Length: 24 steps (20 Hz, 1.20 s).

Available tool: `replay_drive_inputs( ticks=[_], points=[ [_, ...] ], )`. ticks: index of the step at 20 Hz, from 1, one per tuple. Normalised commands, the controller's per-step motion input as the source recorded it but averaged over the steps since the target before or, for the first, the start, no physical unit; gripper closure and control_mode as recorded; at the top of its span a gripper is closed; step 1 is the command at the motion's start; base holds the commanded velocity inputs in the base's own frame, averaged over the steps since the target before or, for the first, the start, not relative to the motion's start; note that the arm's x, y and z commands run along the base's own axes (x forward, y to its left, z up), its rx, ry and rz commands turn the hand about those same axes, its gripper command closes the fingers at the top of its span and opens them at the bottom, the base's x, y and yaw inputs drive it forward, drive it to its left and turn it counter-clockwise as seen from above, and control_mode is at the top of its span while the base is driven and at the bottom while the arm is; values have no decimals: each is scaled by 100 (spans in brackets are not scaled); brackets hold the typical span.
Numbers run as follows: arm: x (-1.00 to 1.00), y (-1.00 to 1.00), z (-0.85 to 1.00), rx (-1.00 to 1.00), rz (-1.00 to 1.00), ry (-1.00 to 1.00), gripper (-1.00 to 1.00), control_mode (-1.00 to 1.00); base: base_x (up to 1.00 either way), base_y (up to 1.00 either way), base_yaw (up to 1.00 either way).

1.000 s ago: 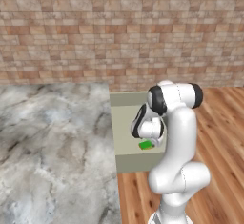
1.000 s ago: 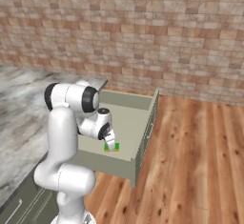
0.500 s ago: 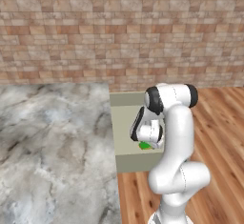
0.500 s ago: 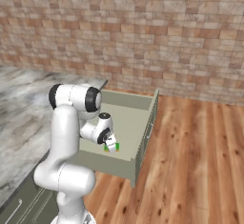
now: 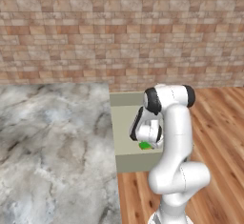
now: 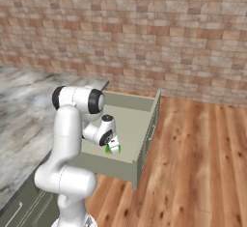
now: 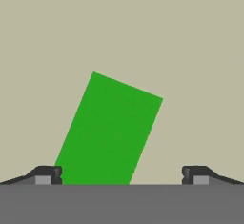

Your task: Restock the sink supplies by placing the sponge and soap dispenser on the counter and next to the sink. Make sure the soap dispenser is upright.

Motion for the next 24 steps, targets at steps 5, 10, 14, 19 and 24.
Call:
replay_drive_inputs(
  ticks=[5, 10, 14, 19, 24],
  points=[
    [36, 0, -7, 0, -8, 0, -100, -100, 0, 0, 0],
    [33, 0, -32, 0, -7, 0, -100, -100, 0, 0, 0],
    [9, 0, -39, 0, -4, 2, -100, -100, 0, 0, 0],
    [0, 0, -42, 0, -3, 4, -100, -100, 0, 0, 0],
    [-2, 0, -45, 0, -1, 4, -100, -100, 0, 0, 0]
  ],
)
